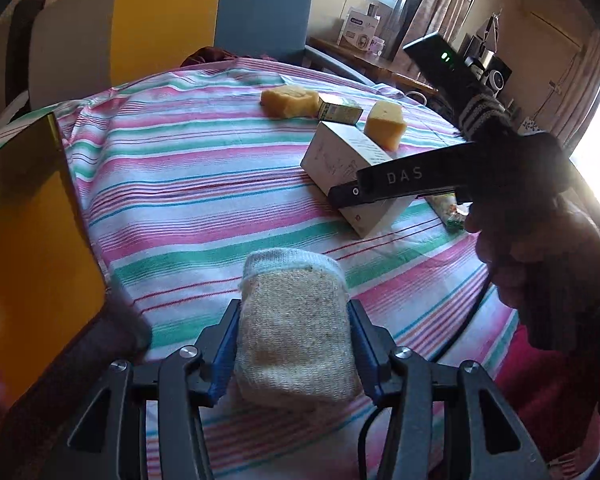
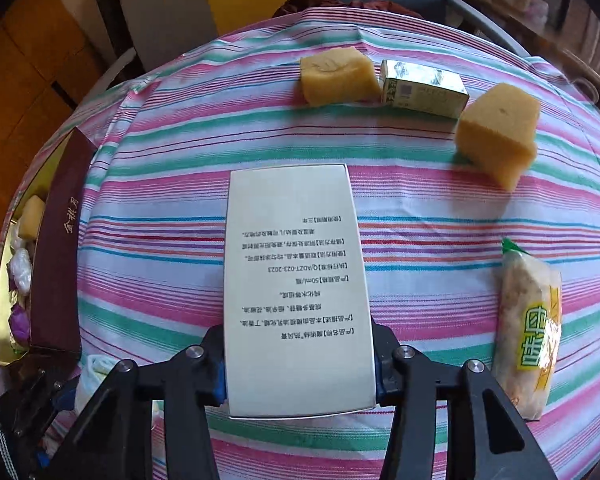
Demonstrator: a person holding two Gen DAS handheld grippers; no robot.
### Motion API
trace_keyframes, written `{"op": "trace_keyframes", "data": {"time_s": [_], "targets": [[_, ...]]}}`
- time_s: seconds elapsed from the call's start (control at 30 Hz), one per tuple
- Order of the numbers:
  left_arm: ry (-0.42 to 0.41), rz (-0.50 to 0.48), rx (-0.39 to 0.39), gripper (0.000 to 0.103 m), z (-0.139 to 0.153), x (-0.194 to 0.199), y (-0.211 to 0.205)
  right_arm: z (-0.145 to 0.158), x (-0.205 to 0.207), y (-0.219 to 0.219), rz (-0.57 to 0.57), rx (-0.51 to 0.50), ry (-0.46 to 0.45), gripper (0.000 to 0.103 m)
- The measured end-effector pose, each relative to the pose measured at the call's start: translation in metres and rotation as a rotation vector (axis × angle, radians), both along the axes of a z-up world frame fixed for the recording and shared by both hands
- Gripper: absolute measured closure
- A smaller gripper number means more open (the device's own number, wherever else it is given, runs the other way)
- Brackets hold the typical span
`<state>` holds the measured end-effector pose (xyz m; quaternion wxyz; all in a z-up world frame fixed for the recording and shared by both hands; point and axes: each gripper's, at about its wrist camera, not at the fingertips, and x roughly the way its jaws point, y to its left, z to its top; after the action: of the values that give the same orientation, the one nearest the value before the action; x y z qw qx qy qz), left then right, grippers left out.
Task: Organize objects
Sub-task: 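Hold the sock bundle in the left gripper while right grasps the white paper box, then carry the sock bundle into the gold tray and open the left gripper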
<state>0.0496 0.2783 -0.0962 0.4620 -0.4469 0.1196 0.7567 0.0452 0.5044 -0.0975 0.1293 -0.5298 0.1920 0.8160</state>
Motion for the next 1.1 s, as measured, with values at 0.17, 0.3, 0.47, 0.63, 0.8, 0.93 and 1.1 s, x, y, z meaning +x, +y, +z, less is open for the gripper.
{"op": "trace_keyframes", "data": {"time_s": [0.17,0.3,0.47,0.63,0.8,0.93,1.1], "targets": [[-0.009,0.059,0.057,0.052,0.03,-0.006,-0.032,0.0,0.0,-0.006,0.017,0.046,0.0,0.052],[-0.022,0.169,0.117,0.052,0.055,-0.03,-0.07,-0.001,-0.002,-0.012,0.04,0.095,-0.01,0.053],[-0.095,0.367,0.137,0.052,0.065,-0.092,-0.12,-0.001,-0.005,-0.017,0.057,0.124,-0.015,0.053],[-0.113,0.524,0.1,0.052,0.062,-0.154,-0.154,-0.001,-0.001,-0.017,0.068,0.137,-0.019,0.053],[-0.145,0.621,0.075,0.052,0.048,-0.211,-0.167,-0.001,-0.002,-0.019,0.075,0.143,-0.023,0.052],[-0.169,0.673,0.04,0.052,0.026,-0.246,-0.157,-0.002,0.001,-0.018,0.077,0.149,-0.023,0.052],[-0.156,0.737,-0.064,0.052,-0.003,-0.285,-0.15,-0.001,0.001,-0.02,0.078,0.15,-0.023,0.052]]}}
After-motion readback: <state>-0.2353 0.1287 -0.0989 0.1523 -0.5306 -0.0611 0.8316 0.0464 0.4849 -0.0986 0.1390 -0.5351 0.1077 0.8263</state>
